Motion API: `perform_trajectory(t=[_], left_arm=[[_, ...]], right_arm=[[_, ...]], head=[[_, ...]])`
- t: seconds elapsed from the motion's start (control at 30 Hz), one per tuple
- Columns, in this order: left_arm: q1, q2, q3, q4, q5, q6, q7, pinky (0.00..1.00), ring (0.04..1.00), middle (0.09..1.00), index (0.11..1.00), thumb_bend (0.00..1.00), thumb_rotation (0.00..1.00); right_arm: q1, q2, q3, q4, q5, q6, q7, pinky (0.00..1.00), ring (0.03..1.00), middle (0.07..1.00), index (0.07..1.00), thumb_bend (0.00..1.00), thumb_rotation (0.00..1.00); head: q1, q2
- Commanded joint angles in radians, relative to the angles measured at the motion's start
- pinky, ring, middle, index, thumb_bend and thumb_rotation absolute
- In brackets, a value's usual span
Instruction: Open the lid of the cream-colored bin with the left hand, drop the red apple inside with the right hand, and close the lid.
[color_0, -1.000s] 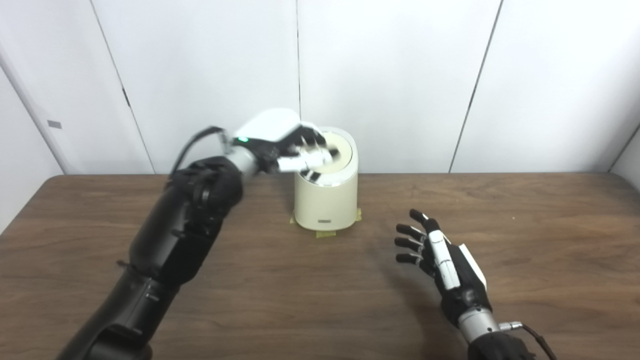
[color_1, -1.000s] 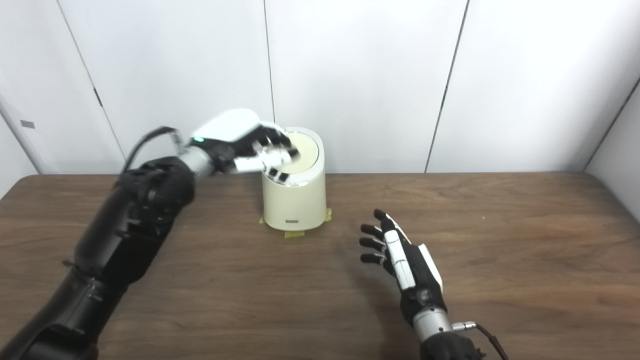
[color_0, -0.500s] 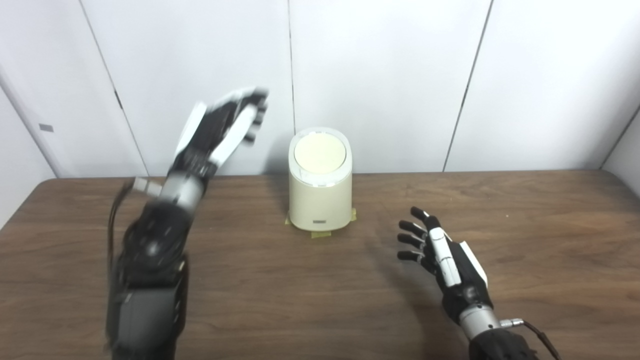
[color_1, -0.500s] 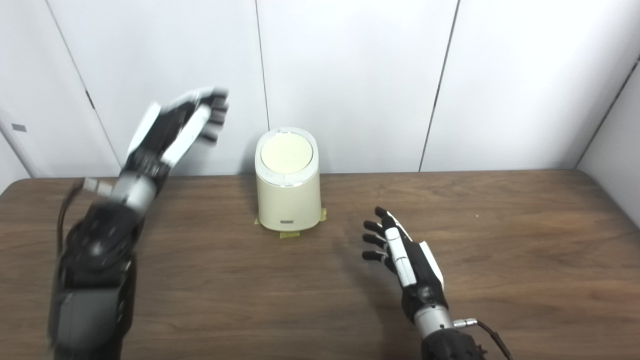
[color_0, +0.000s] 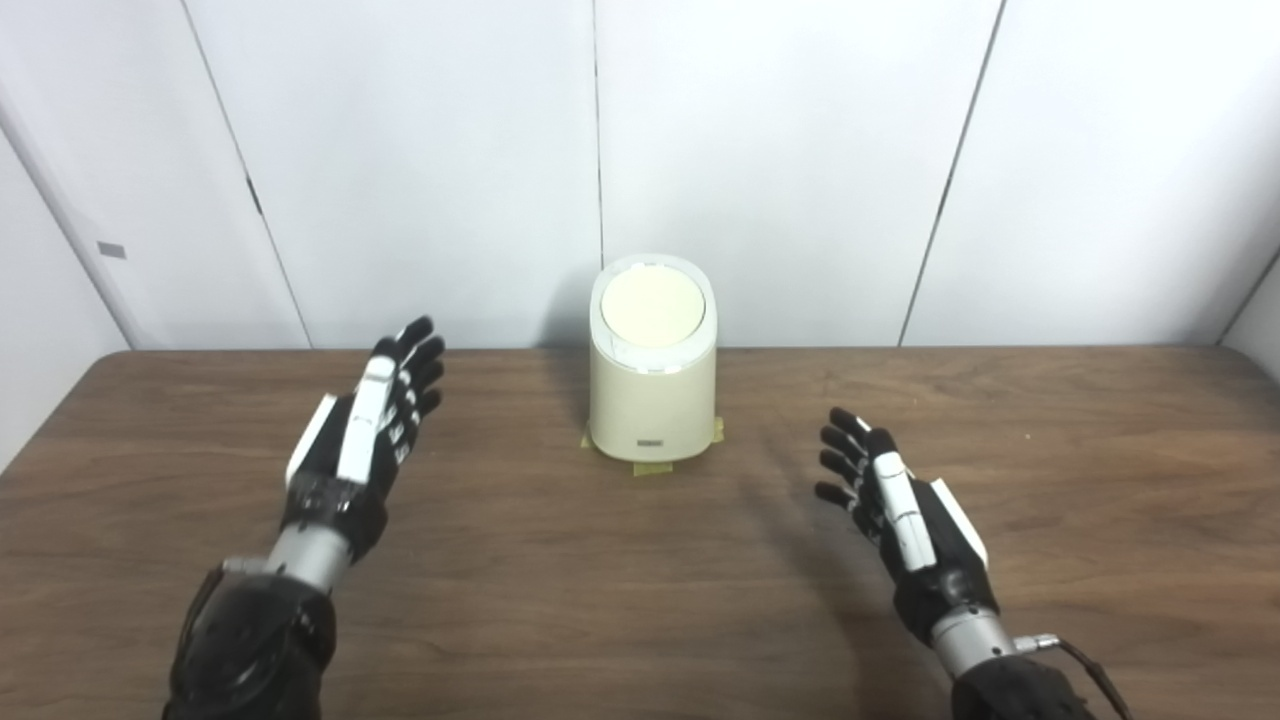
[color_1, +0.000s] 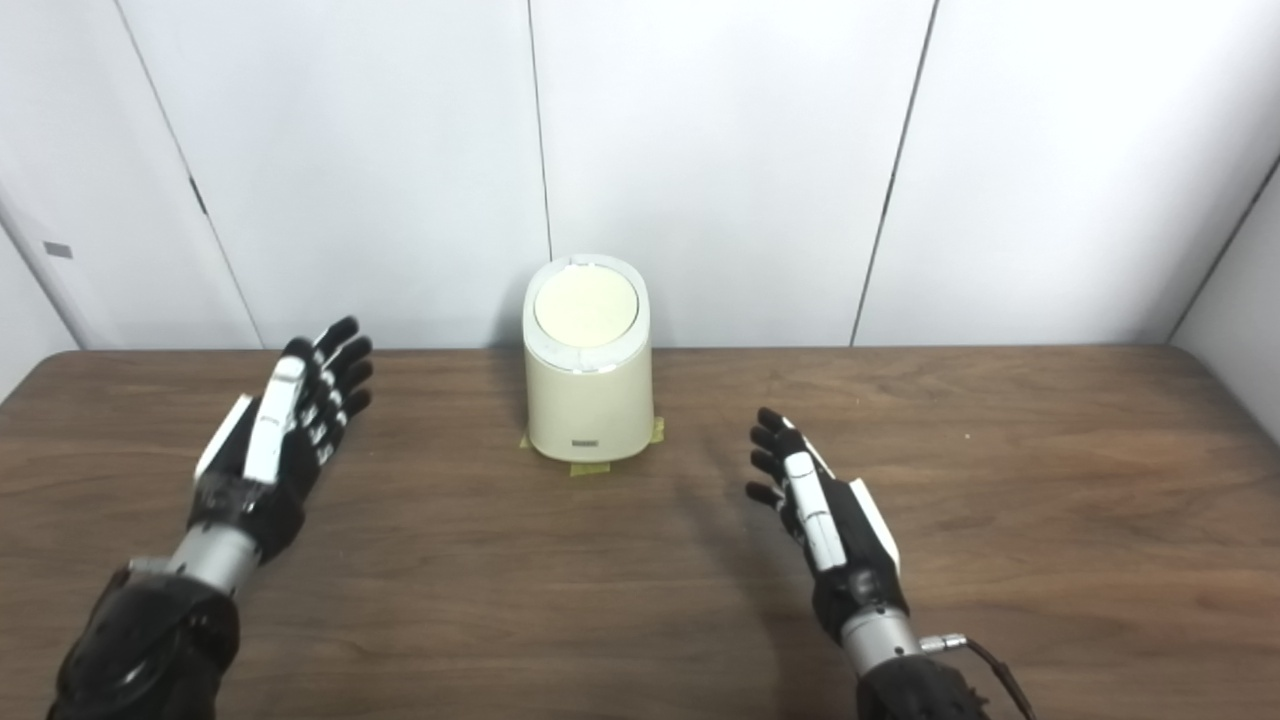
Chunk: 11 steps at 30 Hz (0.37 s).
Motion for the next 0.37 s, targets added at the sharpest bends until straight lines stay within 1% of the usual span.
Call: perform_trajectory(t=[0.0, 0.07, 0.13, 0.27, 0.33], left_arm=[[-0.007, -0.005, -0.012, -0.025, -0.021, -0.026, 0.028, 1.0, 0.996, 0.999, 0.999, 0.41, 1.0], [0.025, -0.014, -0.027, -0.026, -0.015, -0.036, 0.05, 1.0, 0.99, 0.997, 0.998, 0.39, 1.0], [0.062, -0.022, -0.04, -0.022, -0.017, -0.056, 0.061, 1.0, 0.998, 1.0, 1.0, 0.39, 1.0], [0.128, -0.029, -0.071, 0.009, -0.004, -0.129, 0.076, 1.0, 1.0, 1.0, 0.997, 0.39, 1.0], [0.156, -0.022, -0.096, 0.04, 0.028, -0.189, 0.084, 1.0, 1.0, 0.998, 0.997, 0.39, 1.0]], right_arm=[[-0.033, -0.008, 0.003, -0.004, 0.009, -0.056, 0.012, 0.93, 0.978, 0.976, 0.972, 0.58, 1.0], [-0.032, -0.022, 0.013, 0.002, -0.006, -0.062, 0.017, 0.97, 0.995, 0.992, 0.983, 0.58, 1.0], [-0.027, -0.038, 0.025, 0.013, -0.026, -0.078, 0.022, 0.99, 0.999, 0.999, 0.995, 0.57, 1.0], [-0.008, -0.069, 0.034, 0.033, -0.041, -0.113, 0.032, 1.0, 1.0, 1.0, 1.0, 0.59, 1.0], [0.005, -0.077, 0.03, 0.044, -0.03, -0.135, 0.04, 0.99, 1.0, 1.0, 1.0, 0.58, 1.0]], head=[[-0.003, 0.001], [-0.005, 0.002], [-0.008, 0.001], [-0.012, -0.006], [-0.015, -0.006]])
